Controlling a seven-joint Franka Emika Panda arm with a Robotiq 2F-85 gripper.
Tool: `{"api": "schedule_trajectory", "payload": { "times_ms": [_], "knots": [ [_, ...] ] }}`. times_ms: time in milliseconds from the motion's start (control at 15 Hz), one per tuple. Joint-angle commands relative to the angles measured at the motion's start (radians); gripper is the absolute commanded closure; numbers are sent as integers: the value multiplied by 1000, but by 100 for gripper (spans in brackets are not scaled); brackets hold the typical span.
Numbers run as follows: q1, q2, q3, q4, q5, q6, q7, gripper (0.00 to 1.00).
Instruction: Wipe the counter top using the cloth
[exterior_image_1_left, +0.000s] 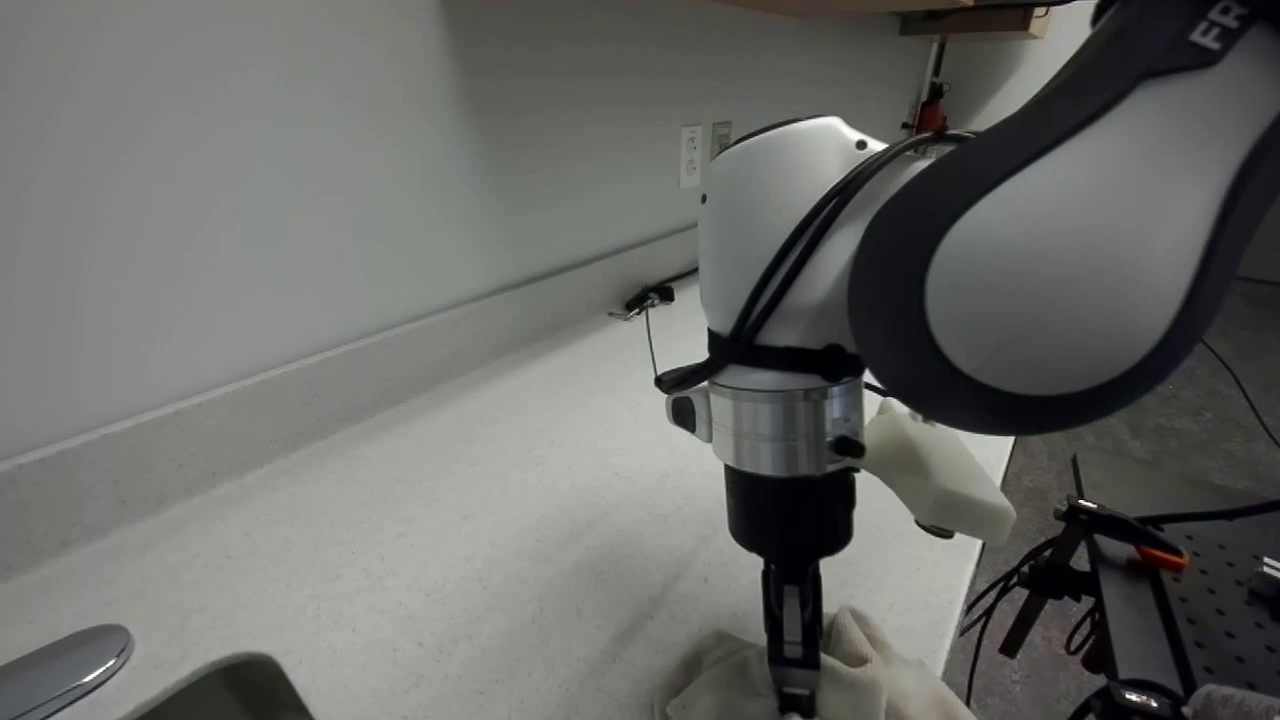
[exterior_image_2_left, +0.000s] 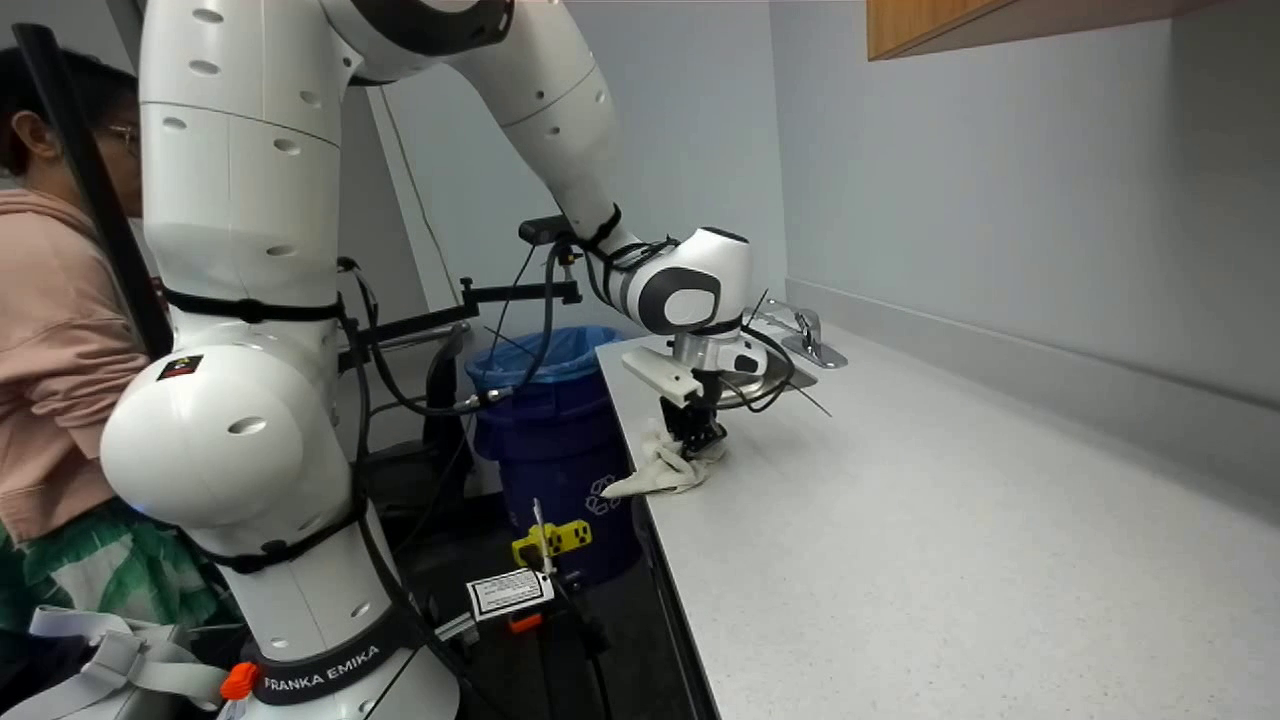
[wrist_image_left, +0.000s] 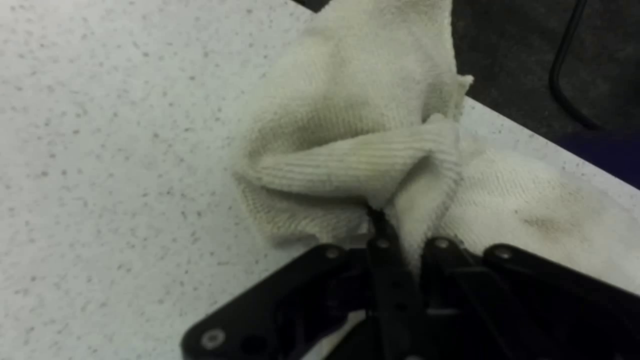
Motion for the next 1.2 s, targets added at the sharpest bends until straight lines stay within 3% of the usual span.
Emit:
{"api": "schedule_trajectory", "payload": {
  "times_ms": [0,333,733,933,1133],
  "knots": [
    [11,107,-50,74,-73,-22,-12,98],
    [30,241,-137,307,-251,-65,21,98],
    [46,400,-178,590,-323,-62,32,98],
    [39,424,-167,637,-298,-70,33,98],
    [25,377,-157,562,-272,-84,46,98]
  ]
}}
